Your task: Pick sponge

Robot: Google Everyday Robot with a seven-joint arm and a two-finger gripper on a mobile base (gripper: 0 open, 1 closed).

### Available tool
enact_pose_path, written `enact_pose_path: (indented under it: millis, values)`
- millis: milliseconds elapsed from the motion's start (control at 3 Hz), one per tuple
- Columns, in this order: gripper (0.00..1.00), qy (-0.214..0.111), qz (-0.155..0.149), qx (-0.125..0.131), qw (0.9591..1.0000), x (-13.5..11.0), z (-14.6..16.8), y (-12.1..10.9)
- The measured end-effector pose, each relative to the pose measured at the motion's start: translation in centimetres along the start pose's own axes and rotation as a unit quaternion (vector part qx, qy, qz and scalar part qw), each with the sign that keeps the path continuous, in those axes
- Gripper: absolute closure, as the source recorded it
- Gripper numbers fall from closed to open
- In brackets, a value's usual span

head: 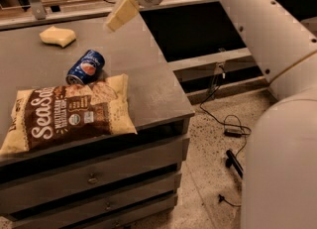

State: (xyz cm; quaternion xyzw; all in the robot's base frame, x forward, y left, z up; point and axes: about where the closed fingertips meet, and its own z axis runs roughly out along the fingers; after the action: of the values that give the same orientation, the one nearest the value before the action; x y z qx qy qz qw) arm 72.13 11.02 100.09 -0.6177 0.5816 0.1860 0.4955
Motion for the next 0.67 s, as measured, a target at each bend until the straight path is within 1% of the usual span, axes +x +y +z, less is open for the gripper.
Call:
enact_pose_path:
  millis: [333, 667]
  values:
    - [0.0, -0.033, 0.051, 0.011, 0.9981, -0.4, 4.3, -1.8]
    - [0.0, -0.034, 0.127, 0.025, 0.991, -0.4, 9.1, -3.4]
